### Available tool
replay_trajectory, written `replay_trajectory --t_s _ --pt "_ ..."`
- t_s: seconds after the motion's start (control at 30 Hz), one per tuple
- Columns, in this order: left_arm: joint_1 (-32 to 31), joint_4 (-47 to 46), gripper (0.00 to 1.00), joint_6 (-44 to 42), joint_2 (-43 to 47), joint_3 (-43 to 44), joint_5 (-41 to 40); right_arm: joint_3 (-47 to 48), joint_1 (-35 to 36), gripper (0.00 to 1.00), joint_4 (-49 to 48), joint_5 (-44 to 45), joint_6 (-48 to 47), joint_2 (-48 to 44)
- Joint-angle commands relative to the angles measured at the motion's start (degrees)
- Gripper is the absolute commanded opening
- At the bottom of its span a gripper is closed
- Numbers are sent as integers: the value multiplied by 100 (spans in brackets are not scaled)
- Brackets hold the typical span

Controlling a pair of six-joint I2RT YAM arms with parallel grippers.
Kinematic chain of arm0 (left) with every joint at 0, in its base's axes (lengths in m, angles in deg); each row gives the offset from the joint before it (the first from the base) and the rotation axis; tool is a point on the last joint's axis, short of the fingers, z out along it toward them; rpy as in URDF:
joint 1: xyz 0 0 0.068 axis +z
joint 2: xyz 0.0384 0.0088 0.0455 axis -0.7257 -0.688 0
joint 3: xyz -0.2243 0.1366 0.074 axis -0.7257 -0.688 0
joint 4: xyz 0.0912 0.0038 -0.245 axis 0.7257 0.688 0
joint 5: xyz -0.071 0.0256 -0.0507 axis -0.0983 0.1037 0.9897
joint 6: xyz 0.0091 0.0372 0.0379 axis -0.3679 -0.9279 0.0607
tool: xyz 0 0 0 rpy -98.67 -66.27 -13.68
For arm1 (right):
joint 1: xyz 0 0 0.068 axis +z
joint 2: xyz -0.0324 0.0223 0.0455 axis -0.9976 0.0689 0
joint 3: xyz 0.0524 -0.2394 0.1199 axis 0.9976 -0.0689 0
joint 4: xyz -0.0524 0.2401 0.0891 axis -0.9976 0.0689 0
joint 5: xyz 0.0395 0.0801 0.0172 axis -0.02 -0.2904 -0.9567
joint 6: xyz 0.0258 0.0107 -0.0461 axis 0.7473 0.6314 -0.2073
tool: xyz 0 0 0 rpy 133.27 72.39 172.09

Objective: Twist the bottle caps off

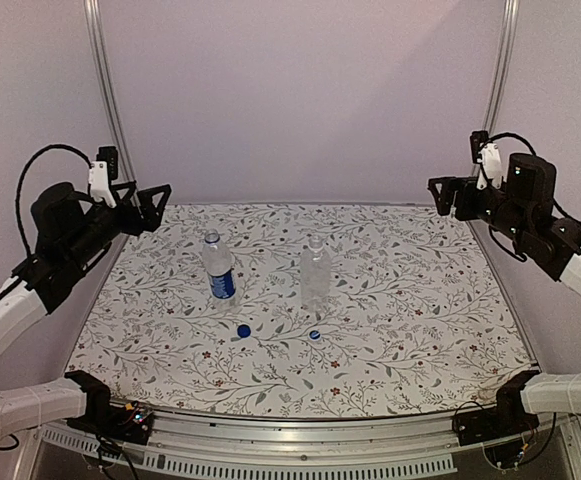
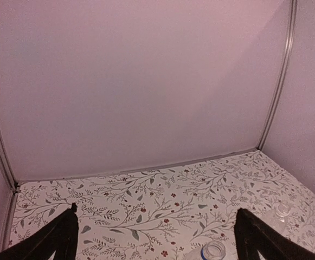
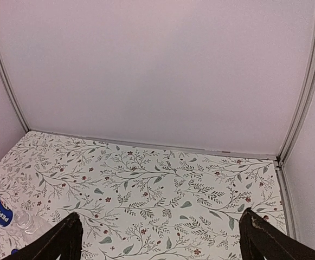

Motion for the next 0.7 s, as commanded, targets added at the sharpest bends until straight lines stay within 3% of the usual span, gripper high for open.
replay_trajectory --t_s 0.0,0.67 --pt "71 -267 100 -219 214 -96 8 -372 11 99 -350 -220 -188 -198" --pt "70 -77 100 -538 203 -59 -203 -694 11 99 -676 -317 -72 -793"
